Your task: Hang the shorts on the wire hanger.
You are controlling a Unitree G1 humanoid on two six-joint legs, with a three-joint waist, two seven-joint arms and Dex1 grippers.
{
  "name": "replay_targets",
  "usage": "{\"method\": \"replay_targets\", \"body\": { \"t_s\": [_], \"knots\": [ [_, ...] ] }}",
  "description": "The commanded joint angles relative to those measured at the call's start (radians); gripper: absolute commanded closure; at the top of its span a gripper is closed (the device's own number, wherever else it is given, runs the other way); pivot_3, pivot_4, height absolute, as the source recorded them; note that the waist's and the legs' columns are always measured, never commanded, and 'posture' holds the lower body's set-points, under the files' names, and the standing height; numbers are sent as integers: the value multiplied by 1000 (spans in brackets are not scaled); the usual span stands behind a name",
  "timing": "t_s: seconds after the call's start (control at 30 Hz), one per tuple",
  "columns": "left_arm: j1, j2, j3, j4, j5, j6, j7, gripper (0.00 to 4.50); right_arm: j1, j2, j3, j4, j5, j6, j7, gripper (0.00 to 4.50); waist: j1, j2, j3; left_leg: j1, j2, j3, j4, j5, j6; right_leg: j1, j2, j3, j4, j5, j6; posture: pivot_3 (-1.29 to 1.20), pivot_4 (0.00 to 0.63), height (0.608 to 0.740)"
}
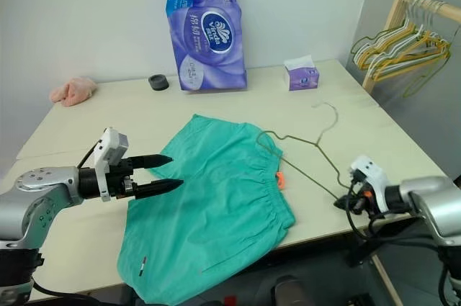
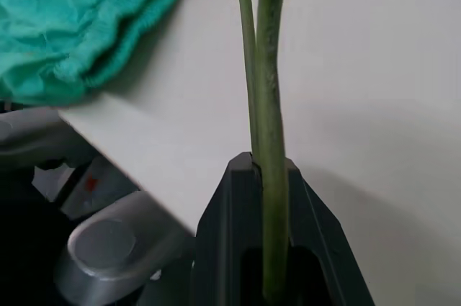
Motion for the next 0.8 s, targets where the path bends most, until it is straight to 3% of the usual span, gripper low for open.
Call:
{"method": "replay_targets", "body": {
  "t_s": [0.03, 0.33, 0.67, 0.8],
  "knots": [
    [-50, -1, -61, 49, 140, -193, 23, 29, 96, -13, -87, -90, 79, 87, -29, 4500, -1, 0, 0, 0, 0, 0, 0, 0, 0, 0, 0, 0, 0, 0, 0, -349, 71, 740],
    [-92, -19, -74, 133, 192, -286, 33, 29, 130, 6, -84, -109, 182, 158, -112, 4500, -24, -1, 2, 0, 1, 2, -1, 0, 0, 0, 2, 1, 0, -1, 1, -354, 71, 740],
    [-72, -15, -62, 125, 204, -299, 39, 29, -10, 11, 8, -51, 267, 225, -150, 4500, -21, -1, 3, 0, 1, 2, -1, 0, 0, 0, 1, 1, -1, -1, 1, -323, 70, 740],
    [-57, -13, -53, 118, 201, -300, 45, 29, -32, -9, -14, 17, 277, 211, -149, 4500, -9, -1, 4, 0, 1, 2, -1, 0, 1, 0, 1, 1, -1, -1, 1, -314, 68, 740]
  ]
}}
